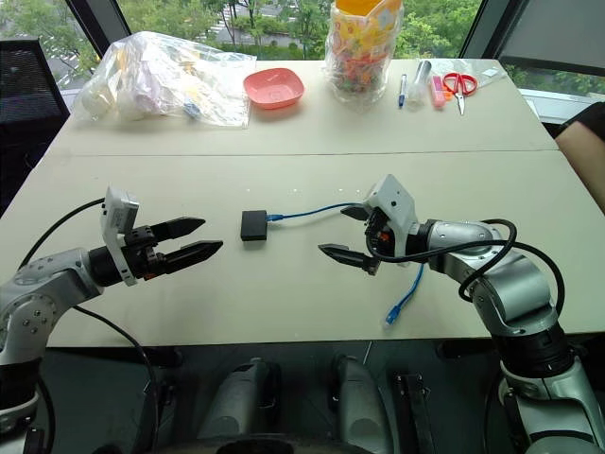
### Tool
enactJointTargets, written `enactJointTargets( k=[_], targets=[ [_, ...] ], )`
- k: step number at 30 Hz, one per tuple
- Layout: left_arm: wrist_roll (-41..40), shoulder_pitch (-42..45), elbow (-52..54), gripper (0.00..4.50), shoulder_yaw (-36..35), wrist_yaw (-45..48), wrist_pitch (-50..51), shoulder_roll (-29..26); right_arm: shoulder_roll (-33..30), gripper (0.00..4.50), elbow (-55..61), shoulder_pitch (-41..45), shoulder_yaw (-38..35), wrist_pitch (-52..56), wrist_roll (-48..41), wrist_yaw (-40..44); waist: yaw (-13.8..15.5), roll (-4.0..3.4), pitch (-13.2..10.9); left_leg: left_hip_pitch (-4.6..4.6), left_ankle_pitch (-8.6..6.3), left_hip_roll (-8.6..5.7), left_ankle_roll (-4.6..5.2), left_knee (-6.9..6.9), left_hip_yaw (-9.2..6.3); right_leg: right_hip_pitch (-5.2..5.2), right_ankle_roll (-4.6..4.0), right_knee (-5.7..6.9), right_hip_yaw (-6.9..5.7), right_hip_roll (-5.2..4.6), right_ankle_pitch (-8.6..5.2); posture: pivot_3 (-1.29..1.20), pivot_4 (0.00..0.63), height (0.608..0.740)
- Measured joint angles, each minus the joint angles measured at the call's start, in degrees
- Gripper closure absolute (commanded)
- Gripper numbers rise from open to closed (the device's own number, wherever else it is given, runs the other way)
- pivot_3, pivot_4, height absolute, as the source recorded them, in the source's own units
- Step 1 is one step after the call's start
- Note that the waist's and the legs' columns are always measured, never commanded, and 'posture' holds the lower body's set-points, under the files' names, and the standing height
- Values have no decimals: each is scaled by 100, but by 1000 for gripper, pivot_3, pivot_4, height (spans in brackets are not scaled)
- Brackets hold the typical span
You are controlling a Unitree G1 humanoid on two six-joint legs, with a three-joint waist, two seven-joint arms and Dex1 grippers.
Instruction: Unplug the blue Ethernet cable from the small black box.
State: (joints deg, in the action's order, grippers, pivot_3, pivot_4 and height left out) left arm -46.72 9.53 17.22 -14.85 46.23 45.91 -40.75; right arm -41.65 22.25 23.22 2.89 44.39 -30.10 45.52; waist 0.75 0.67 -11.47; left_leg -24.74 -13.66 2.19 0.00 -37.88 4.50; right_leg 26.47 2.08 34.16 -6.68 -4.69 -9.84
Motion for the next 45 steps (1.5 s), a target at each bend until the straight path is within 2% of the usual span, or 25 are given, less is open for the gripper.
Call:
enactJointTargets(
  k=[15,19,24,30,34,38,40,43,45],
  targets=[
    [198,244,-268,24,93,213,-37,-140,122,0,-276,160,148,-361,396,32,0,0,0,0,1,-1,1,0,1,0,0,4,0,1,1,0,150,740],
    [378,330,-368,24,241,241,-66,-210,354,0,-714,421,377,-534,526,169,-13,0,0,1,1,-4,2,-7,1,-1,-1,9,-1,5,2,0,150,740],
    [631,217,-520,24,400,606,-137,-638,1029,0,-2234,1209,1111,-1193,1010,647,-74,-3,-2,3,2,-3,2,-7,5,6,-6,17,0,11,5,0,150,740],
    [453,86,-603,24,150,1298,17,-1301,1985,0,-5258,2759,1466,-2600,1824,1054,-152,-5,-4,1,3,-8,3,-6,5,7,-6,23,1,11,7,0,150,740],
    [301,-43,-449,24,-43,1332,134,-1374,2680,0,-7540,3793,1542,-3701,2439,1064,-174,-5,-4,2,3,-10,3,-5,4,7,10,28,2,11,16,0,150,740],
    [222,-242,-165,24,-217,1044,158,-1179,3284,0,-8993,4308,1541,-4215,2871,1219,-176,-5,-3,3,4,-9,2,-4,4,6,8,36,5,11,22,0,150,740],
    [223,-320,-96,24,-216,920,160,-1065,3406,0,-9272,4472,1537,-4354,3027,1295,-178,-4,-3,13,5,-9,0,-5,7,2,10,43,12,8,21,0,150,740],
    [223,-431,64,0,-229,702,160,-952,3601,899,-9579,4658,1576,-4482,3369,1388,-186,-4,0,36,6,2,-3,-6,7,-12,10,49,13,8,14,0,150,740],
    [220,-445,139,0,-250,589,161,-889,3668,1873,-9658,4706,1576,-4563,3516,1374,-192,-3,0,40,8,8,-7,-6,8,-12,-4,55,14,10,7,0,150,740]
  ],
)
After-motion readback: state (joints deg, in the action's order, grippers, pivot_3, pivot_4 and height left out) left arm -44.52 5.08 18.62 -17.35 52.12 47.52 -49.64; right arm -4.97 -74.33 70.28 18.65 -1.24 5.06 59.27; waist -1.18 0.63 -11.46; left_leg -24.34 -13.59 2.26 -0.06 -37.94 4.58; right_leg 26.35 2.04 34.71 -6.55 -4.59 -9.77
